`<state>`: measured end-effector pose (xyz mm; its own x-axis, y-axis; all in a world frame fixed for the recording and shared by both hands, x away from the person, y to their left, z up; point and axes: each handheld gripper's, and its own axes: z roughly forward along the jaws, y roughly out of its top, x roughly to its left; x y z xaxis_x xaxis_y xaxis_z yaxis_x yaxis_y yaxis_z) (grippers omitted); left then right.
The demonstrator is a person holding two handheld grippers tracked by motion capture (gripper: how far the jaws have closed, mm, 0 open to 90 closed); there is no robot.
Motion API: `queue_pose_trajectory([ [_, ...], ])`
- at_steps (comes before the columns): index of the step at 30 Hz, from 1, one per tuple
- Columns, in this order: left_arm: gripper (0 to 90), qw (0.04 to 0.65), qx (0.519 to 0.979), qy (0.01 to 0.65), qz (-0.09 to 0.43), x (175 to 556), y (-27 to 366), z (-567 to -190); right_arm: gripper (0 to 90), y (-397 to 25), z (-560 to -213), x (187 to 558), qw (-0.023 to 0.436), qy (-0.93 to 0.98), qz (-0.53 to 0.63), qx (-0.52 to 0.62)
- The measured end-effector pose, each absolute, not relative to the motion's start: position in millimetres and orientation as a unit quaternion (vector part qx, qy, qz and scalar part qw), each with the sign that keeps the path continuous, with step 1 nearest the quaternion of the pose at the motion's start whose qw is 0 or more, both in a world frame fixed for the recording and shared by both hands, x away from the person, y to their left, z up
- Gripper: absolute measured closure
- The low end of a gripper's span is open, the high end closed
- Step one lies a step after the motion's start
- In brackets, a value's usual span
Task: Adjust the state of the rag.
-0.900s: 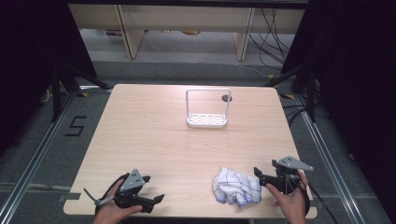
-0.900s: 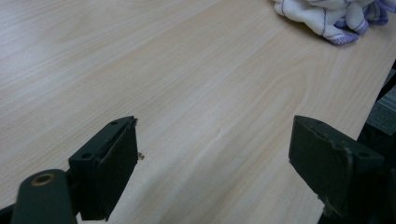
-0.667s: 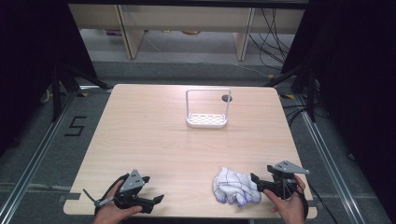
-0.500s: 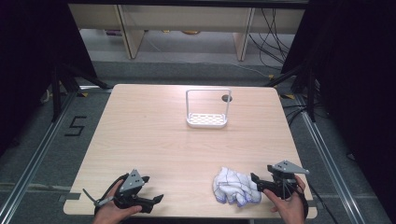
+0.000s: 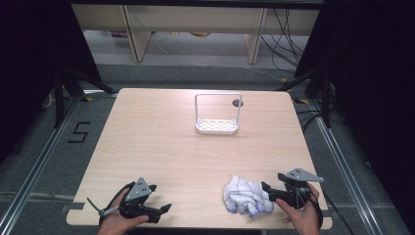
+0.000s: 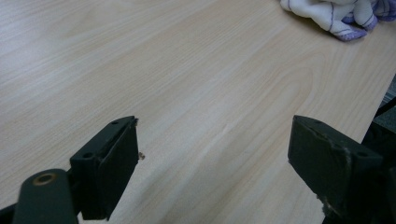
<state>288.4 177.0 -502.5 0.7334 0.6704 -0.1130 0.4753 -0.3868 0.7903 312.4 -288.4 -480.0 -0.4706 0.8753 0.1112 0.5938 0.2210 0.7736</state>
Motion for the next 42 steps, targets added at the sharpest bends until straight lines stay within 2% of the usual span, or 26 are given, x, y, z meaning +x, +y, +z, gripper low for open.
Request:
queue_pose_trajectory([
  [3, 15.8, 0.422, 0.832, 0.341, 0.117, 290, 179, -502, 28.7, -284, -476, 311, 0.180, 0.765, 0.402, 0.469],
  [5, 15.8, 0.429, 0.827, 0.346, 0.113, 290, 177, -503, 31.4, -275, -468, 306, 0.162, 0.767, 0.411, 0.465],
  [7, 15.9, 0.420, 0.833, 0.341, 0.118, 291, 179, -502, 31.5, -274, -467, 307, 0.169, 0.773, 0.419, 0.446],
  [15, 16.0, 0.427, 0.829, 0.344, 0.111, 290, 175, -503, 34.0, -231, -452, 294, 0.138, 0.812, 0.410, 0.393],
  [20, 16.0, 0.434, 0.821, 0.354, 0.108, 290, 174, -503, 33.5, -216, -452, 298, 0.137, 0.831, 0.407, 0.354],
  [24, 16.0, 0.420, 0.833, 0.341, 0.114, 291, 175, -503, 33.6, -202, -457, 303, 0.131, 0.847, 0.387, 0.341],
  [27, 16.1, 0.426, 0.830, 0.343, 0.107, 290, 172, -504, 35.9, -190, -460, 309, 0.136, 0.861, 0.362, 0.330],
  [34, 16.1, 0.421, 0.837, 0.334, 0.108, 290, 175, -503, 51.2, -186, -467, 319, 0.143, 0.879, 0.320, 0.324],
  [36, 16.1, 0.429, 0.828, 0.344, 0.108, 291, 174, -503, 59.4, -187, -471, 322, 0.137, 0.879, 0.320, 0.327],
  [38, 16.1, 0.427, 0.831, 0.341, 0.109, 290, 175, -503, 71.0, -187, -473, 322, 0.145, 0.880, 0.321, 0.317],
  [39, 16.1, 0.433, 0.825, 0.347, 0.109, 290, 174, -504, 78.4, -188, -471, 322, 0.135, 0.884, 0.321, 0.314],
  [42, 16.1, 0.433, 0.825, 0.347, 0.108, 291, 174, -503, 84.2, -192, -462, 324, 0.149, 0.876, 0.343, 0.304],
])
